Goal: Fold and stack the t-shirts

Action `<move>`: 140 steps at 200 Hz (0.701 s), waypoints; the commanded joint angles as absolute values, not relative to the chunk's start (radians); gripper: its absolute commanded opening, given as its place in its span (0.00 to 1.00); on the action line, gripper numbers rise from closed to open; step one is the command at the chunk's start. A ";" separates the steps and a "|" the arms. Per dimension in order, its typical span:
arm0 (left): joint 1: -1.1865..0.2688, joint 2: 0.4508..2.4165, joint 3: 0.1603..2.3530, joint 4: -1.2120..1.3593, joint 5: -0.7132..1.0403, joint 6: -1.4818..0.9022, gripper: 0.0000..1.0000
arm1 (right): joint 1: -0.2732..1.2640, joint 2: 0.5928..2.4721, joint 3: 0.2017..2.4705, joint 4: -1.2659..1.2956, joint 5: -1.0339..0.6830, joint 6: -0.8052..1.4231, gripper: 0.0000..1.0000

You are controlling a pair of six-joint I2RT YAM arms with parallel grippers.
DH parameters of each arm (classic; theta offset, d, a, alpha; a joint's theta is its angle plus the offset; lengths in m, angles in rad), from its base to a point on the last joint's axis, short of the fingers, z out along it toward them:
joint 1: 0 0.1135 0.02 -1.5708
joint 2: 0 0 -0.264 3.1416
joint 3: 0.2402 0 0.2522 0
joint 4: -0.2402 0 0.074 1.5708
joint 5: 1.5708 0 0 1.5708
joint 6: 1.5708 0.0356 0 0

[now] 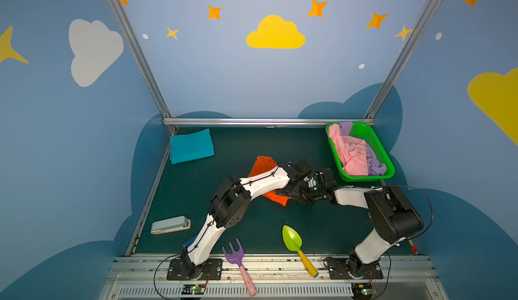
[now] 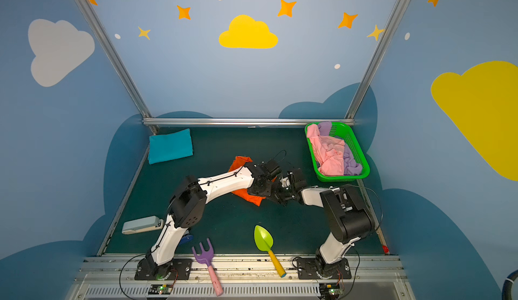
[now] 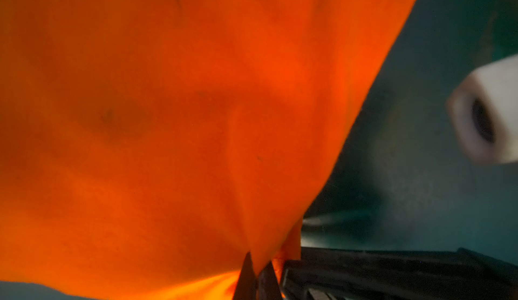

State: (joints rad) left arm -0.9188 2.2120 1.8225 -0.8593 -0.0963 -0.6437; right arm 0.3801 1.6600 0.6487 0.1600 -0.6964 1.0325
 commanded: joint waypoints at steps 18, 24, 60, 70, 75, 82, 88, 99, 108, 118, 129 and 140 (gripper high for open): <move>-0.916 2.161 1.812 -0.856 -0.084 -0.656 0.04 | 0.380 1.684 0.643 0.177 -0.712 1.035 0.01; -0.916 2.155 1.809 -0.853 -0.078 -0.659 0.04 | 0.382 1.691 0.640 0.189 -0.716 1.042 0.00; -0.916 2.139 1.825 -0.852 -0.040 -0.667 0.04 | 0.389 1.712 0.620 0.295 -0.740 1.103 0.00; -0.916 2.138 1.826 -0.851 -0.033 -0.670 0.04 | 0.391 1.712 0.620 0.320 -0.746 1.118 0.00; -0.916 2.137 1.825 -0.850 -0.031 -0.673 0.04 | 0.393 1.713 0.620 0.334 -0.750 1.127 0.00; -0.915 2.137 1.823 -0.848 -0.028 -0.676 0.04 | 0.396 1.715 0.618 0.359 -0.757 1.140 0.00; -0.917 2.138 1.820 -0.847 -0.023 -0.678 0.04 | 0.397 1.718 0.617 0.380 -0.761 1.157 0.00; -0.916 2.138 1.815 -0.845 -0.019 -0.681 0.04 | 0.401 1.726 0.614 0.421 -0.771 1.184 0.00; -0.915 2.140 1.812 -0.845 -0.017 -0.684 0.04 | 0.404 1.735 0.609 0.459 -0.777 1.208 0.00; -0.916 2.141 1.809 -0.845 -0.017 -0.685 0.04 | 0.409 1.747 0.601 0.503 -0.783 1.236 0.00; -0.917 2.141 1.807 -0.844 -0.015 -0.686 0.04 | 0.414 1.763 0.593 0.541 -0.787 1.260 0.00; -0.916 2.141 1.805 -0.843 -0.014 -0.688 0.04 | 0.419 1.774 0.587 0.558 -0.786 1.270 0.00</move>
State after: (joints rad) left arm -0.9154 2.1704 1.8187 -0.8455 -0.0319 -0.6743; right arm 0.4042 1.7409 0.6090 0.4431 -0.7605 1.2037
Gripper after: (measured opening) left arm 0.049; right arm 0.047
